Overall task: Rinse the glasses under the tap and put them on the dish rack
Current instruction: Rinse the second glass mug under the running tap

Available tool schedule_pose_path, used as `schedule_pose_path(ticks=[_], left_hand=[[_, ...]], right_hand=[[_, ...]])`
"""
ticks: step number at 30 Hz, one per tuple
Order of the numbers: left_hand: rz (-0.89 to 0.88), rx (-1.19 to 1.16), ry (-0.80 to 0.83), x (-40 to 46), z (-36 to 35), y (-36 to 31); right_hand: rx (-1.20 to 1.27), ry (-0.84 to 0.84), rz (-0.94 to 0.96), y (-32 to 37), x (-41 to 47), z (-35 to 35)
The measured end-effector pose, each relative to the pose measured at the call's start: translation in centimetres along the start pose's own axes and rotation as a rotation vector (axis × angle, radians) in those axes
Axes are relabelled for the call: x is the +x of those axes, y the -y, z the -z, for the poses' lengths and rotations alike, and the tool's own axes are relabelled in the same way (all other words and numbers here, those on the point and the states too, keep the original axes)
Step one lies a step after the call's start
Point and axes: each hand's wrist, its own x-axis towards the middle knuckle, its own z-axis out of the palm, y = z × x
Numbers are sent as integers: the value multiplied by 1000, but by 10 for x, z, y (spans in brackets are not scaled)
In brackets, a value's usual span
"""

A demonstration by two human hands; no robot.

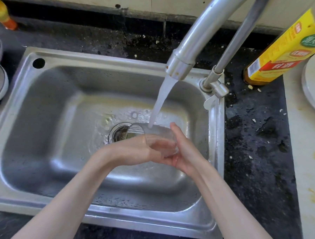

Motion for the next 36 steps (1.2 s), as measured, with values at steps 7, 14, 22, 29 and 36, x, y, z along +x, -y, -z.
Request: schedule_pose_path(ticks=[7,14,22,29,36], left_hand=[[-73,-591,-488,-2,7,17],[-168,-261,-136,-9,7,4],[-66,44,-325,-9,7,12],[-57,-216,-638,-2,4,0],[-170,59,-204,-16,10,11]], right_hand=[[150,205,252,7,-3,1],[-87,54,283,9,-3,-5],[-334,78,37,11,2,4],[58,-71,303,-6,10,-5],[166,-59,-184,7,0,-4]])
